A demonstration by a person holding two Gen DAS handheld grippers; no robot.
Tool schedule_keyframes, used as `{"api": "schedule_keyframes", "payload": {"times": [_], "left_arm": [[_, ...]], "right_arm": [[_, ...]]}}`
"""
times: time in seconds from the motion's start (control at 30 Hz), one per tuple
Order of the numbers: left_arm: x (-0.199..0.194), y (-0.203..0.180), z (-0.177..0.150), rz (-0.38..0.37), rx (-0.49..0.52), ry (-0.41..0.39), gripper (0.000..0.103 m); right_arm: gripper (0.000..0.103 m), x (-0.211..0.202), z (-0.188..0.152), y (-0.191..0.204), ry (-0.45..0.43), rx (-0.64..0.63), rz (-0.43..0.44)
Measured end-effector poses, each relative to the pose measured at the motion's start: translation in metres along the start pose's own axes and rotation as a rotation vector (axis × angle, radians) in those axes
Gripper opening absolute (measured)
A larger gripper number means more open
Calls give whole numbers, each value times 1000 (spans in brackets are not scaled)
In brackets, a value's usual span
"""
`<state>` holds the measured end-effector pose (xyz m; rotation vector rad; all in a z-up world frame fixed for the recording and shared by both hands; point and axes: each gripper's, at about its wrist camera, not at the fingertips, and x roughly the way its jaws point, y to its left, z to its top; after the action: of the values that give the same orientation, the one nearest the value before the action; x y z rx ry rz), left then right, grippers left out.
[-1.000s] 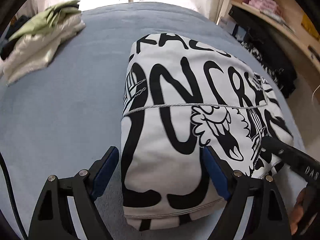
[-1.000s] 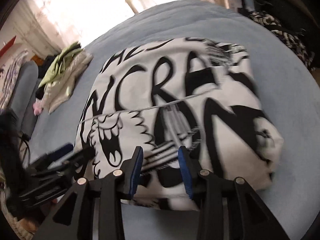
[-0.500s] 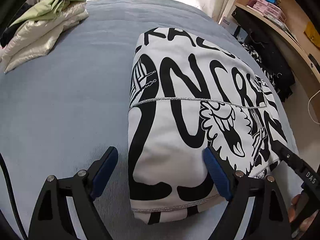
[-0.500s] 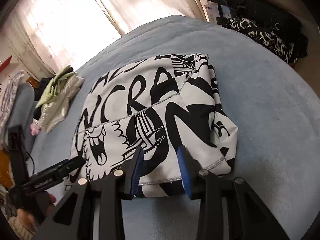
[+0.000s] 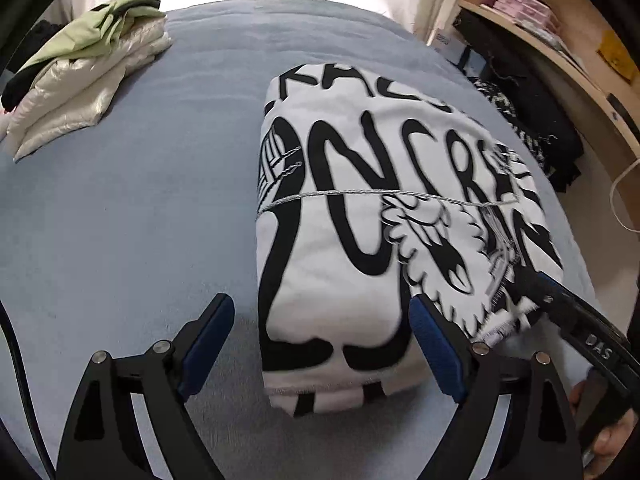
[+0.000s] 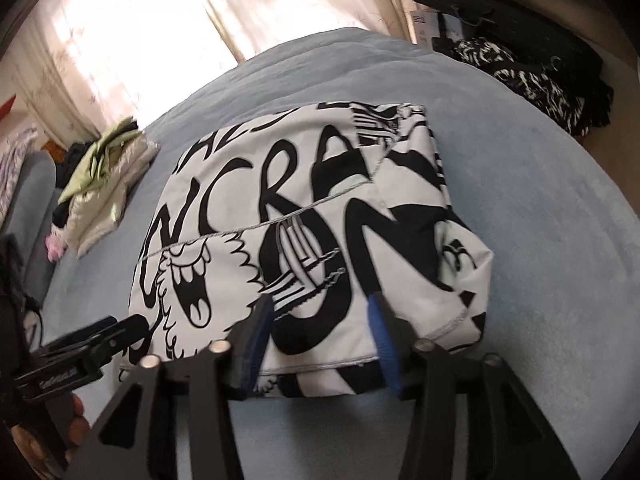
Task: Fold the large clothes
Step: 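Open both tools and pull back from the squared bundle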
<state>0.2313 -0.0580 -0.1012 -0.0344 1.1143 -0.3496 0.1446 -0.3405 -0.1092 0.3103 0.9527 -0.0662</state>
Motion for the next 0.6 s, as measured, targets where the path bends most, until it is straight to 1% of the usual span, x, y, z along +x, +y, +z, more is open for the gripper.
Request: {"api": "schedule_keyframes", "payload": {"times": [0.07, 0.1, 0.2, 0.33, 0.4, 0.6], "left_arm": [[-7, -1, -4, -19, 14, -1, 88], [-10, -1, -5, -25, 19, -3, 88], [-23, 2, -9, -37, 26, -18, 88], [-42, 12, -16, -49, 19, -46, 88], [-50, 19, -21, -48, 13, -53, 88], [-63, 38, -25, -76, -22, -43, 88]], "right_arm": [[69, 0, 0, 11, 31, -21, -11], [70, -1, -1, 15, 42, -25, -14], [70, -5, -5, 22, 73, -16, -12], [70, -20, -10, 22, 95, 33, 31], [70, -31, -11, 23, 84, 37, 44], [70, -65, -7, 23, 38, 7, 37]]}}
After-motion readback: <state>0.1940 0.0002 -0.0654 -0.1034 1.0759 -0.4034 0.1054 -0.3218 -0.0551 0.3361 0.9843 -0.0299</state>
